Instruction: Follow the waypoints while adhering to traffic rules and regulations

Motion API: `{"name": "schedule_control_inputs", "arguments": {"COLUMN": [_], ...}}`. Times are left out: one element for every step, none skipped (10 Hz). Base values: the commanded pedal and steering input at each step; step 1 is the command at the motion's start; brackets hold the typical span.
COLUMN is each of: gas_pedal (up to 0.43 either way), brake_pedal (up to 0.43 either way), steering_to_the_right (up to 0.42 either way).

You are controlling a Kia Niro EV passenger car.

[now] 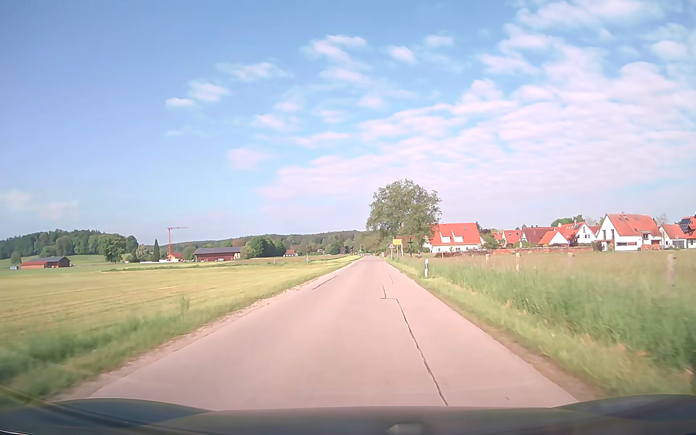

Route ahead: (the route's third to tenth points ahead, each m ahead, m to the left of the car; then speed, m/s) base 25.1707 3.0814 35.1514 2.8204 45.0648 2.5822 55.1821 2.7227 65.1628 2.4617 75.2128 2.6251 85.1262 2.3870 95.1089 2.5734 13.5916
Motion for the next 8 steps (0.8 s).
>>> {"name": "schedule_control_inputs", "arguments": {"gas_pedal": [0.028, 0.020, 0.020, 0.020, 0.020, 0.020, 0.020, 0.000], "brake_pedal": [0.000, 0.000, 0.000, 0.000, 0.000, 0.000, 0.000, 0.000], "steering_to_the_right": [-0.001, -0.001, -0.001, -0.001, -0.001, -0.001, -0.001, -0.001]}}
